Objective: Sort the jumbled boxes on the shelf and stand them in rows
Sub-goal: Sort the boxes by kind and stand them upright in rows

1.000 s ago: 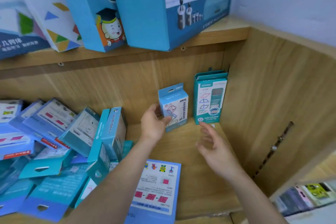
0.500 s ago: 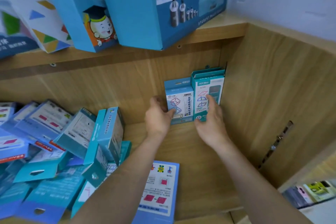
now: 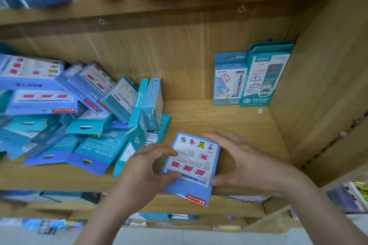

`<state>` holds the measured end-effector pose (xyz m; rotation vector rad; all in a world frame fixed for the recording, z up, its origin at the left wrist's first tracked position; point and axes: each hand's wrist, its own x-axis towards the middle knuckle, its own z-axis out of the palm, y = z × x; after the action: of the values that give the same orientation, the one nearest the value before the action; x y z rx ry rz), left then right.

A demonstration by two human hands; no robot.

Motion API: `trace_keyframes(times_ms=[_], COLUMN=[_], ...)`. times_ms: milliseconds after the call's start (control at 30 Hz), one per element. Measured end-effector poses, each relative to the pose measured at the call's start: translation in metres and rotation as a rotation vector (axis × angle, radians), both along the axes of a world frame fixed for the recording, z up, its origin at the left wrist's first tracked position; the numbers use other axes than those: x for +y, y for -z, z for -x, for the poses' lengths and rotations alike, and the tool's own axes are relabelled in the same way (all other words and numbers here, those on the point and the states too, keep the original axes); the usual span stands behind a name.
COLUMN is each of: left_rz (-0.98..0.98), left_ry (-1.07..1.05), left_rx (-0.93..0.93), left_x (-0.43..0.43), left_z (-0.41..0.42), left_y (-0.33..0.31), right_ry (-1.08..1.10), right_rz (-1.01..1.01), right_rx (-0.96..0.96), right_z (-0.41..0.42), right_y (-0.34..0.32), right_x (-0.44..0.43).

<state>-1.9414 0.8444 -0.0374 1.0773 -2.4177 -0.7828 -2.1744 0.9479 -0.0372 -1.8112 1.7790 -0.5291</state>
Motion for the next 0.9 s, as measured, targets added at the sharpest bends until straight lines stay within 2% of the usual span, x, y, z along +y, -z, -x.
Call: trace_keyframes(times_ms=[67, 133, 200, 267, 367, 433, 500, 567, 600, 667, 900], left_rz=[-0.076, -0.033, 0.15, 0.204, 0.27, 0.263, 0.068, -0.292, -0.43, -0.563, -0.588], left_ry=[0.146, 0.2, 0.2, 0.177, 0.082, -0.065, -0.191, -0.188, -0.16, -0.118, -0.117], left_rx=[-0.086, -0.209, -0.174, -0.076, 0.088, 0.201, 0.414, 0.637, 0.682, 0.709, 0.745], left_x=[0.012, 0.023, 0.028, 0.027, 0.02, 0.015, 0.01, 0.009, 0.013, 0.021, 0.03], left_z=[-0.01, -0.013, -0.011, -0.011, -0.011, -0.007, 0.003, 0.011, 0.015, 0.019, 0.027], left_y=[0.013, 0.027, 0.042, 0.039, 0.014, -0.005, -0.021, -0.027, -0.029, -0.026, -0.02], right_ry=[-0.124, -0.187, -0.204, -0.184, -0.101, 0.076, 0.173, 0.211, 0.248, 0.322, 0.404], right_rz=[-0.066, -0.124, -0.121, -0.061, 0.14, 0.268, 0.208, 0.17, 0.177, 0.199, 0.171], right_rx=[0.184, 0.339, 0.439, 0.438, 0.202, -0.126, -0.522, -0.753, -0.815, -0.91, -0.996], right_z=[-0.009, -0.019, -0.027, -0.03, -0.03, -0.027, -0.027, -0.028, -0.029, -0.031, -0.036], right_y=[0.009, 0.015, 0.022, 0.027, 0.021, 0.007, -0.01, -0.019, -0.02, -0.019, -0.015], right_x=[0.001, 0.001, 0.001, -0.001, -0.004, -0.006, -0.007, -0.006, -0.006, -0.005, -0.002])
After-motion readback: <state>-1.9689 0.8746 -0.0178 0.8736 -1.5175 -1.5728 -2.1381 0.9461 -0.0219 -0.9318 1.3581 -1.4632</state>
